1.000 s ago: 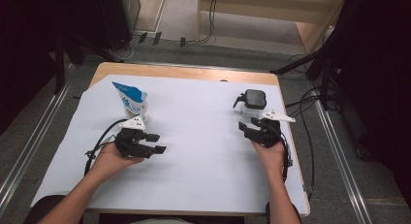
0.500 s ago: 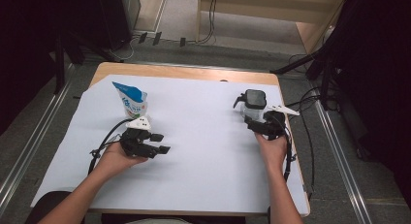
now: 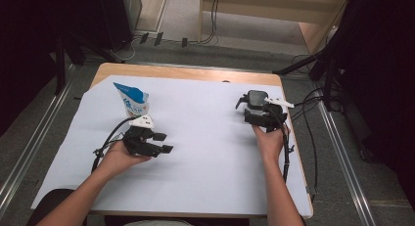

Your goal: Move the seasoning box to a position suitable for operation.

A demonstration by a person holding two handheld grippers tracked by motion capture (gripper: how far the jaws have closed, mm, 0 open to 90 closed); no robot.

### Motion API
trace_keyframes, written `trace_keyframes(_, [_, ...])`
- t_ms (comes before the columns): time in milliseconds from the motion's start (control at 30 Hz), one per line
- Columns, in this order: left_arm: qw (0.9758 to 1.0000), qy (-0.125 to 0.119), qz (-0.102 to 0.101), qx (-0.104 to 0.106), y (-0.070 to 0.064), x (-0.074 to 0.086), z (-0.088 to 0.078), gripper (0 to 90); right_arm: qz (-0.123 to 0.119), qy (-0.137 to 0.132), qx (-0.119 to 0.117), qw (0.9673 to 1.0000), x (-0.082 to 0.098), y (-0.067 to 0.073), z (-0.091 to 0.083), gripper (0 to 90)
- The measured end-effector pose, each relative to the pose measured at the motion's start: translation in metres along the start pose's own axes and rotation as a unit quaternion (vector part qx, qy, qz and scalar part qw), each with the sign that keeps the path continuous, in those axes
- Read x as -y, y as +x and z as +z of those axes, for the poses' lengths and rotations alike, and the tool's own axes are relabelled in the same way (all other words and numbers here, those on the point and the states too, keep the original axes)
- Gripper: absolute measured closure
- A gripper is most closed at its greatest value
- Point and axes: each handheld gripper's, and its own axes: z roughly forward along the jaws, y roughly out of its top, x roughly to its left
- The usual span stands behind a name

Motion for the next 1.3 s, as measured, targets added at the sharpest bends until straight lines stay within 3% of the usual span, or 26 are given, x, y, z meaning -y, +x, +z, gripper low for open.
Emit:
trace_keyframes(333, [1.0000, 0.004, -0.004, -0.001, 0.001, 0.001, 0.000, 40.7, 0.017, -0.005, 0.014, 0.9997, -0.003, 0.002, 0.025, 0.3])
trace_keyframes(533, [1.0000, 0.006, -0.005, -0.006, 0.000, 0.002, 0.000, 40.4, 0.031, -0.004, 0.009, 0.9995, 0.002, -0.005, 0.040, 3.5])
trace_keyframes(900, [0.9999, 0.007, -0.012, -0.008, 0.001, 0.006, -0.003, 42.0, 0.027, -0.020, 0.020, 0.9992, 0.000, -0.004, 0.044, 9.0])
trace_keyframes(1300, [0.9998, 0.010, -0.010, -0.016, 0.004, 0.009, -0.007, 41.8, 0.005, -0.033, 0.031, 0.9990, 0.001, -0.004, 0.040, 14.2])
